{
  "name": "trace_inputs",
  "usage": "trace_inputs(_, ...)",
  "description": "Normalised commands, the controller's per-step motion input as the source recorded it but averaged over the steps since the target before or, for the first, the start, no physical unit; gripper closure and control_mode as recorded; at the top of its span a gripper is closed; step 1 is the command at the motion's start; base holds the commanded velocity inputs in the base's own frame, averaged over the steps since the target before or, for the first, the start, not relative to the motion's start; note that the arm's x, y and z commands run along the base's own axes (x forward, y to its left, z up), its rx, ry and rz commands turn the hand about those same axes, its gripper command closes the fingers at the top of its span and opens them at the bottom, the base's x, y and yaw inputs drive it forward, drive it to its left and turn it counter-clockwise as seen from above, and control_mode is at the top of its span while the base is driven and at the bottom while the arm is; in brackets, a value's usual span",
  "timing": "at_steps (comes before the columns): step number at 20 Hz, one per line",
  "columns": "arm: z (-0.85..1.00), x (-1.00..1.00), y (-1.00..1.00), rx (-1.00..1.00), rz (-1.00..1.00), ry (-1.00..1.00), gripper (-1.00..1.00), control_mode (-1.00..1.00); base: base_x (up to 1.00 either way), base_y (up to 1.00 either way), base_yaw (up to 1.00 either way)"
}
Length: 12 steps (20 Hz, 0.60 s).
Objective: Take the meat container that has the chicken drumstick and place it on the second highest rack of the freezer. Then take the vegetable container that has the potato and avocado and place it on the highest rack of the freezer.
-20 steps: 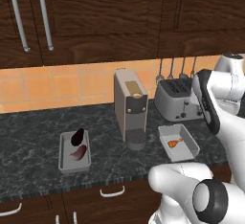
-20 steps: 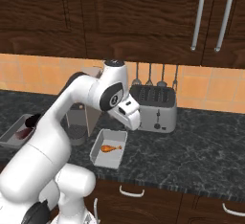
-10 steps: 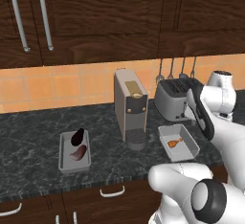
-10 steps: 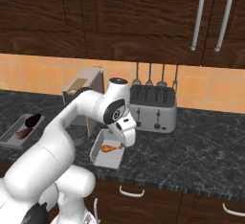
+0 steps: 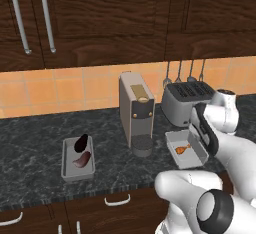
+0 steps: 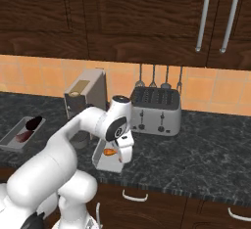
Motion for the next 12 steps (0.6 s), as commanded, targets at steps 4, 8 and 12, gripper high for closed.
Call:
trace_inputs(4,-0.45,-0.03,0.0,0.03,-0.19,0.01,-1.0,-1.0,0.0,0.0,0.0)
trace_inputs(8,-0.46,0.0,0.06,0.01,-0.19,0.05,-1.0,-1.0,0.0,0.0,0.0)
trace_inputs(12,-0.48,0.22,0.0,0.03,-0.13,0.1,-1.0,-1.0,0.0,0.0,0.0)
